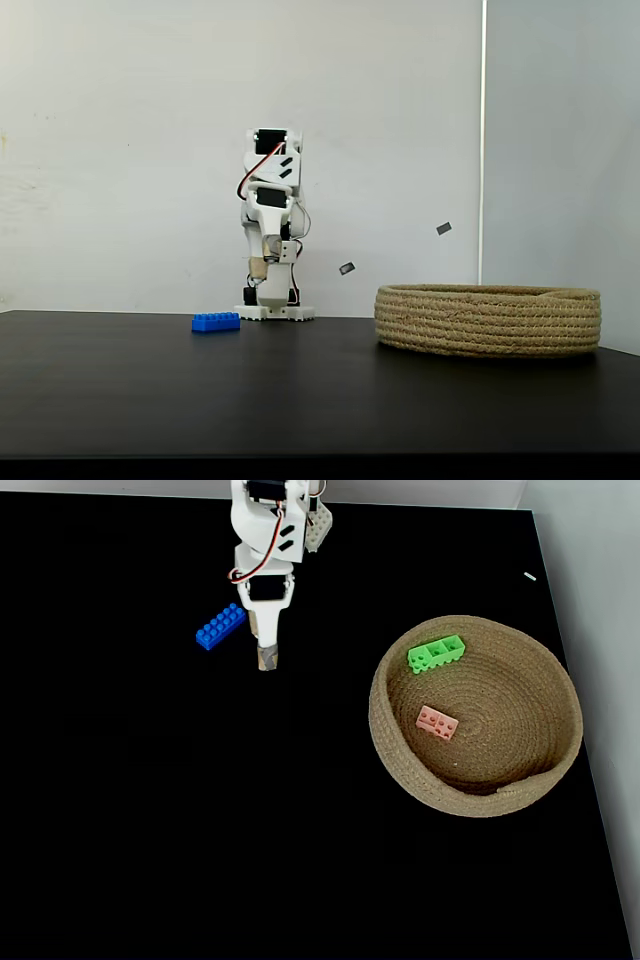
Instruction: Place the lego blocks in the tray
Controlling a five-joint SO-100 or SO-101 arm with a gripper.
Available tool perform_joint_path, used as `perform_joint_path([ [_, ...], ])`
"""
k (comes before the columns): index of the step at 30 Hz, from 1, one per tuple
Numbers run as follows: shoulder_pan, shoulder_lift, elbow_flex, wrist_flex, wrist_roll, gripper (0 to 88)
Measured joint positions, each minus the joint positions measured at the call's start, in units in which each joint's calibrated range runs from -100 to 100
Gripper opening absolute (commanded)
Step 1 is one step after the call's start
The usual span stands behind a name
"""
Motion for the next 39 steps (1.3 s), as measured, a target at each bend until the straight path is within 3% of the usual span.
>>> perform_joint_path([
  [11, 15.96, 0.85, 0.00, 7.55, 19.39, 31.4],
  [20, 21.91, 6.02, 0.88, 12.83, 28.38, 32.2],
  [28, 24.35, 13.49, 0.88, 12.51, 31.79, 31.1],
  [39, 21.82, 22.05, -0.18, 6.17, 30.67, 30.6],
])
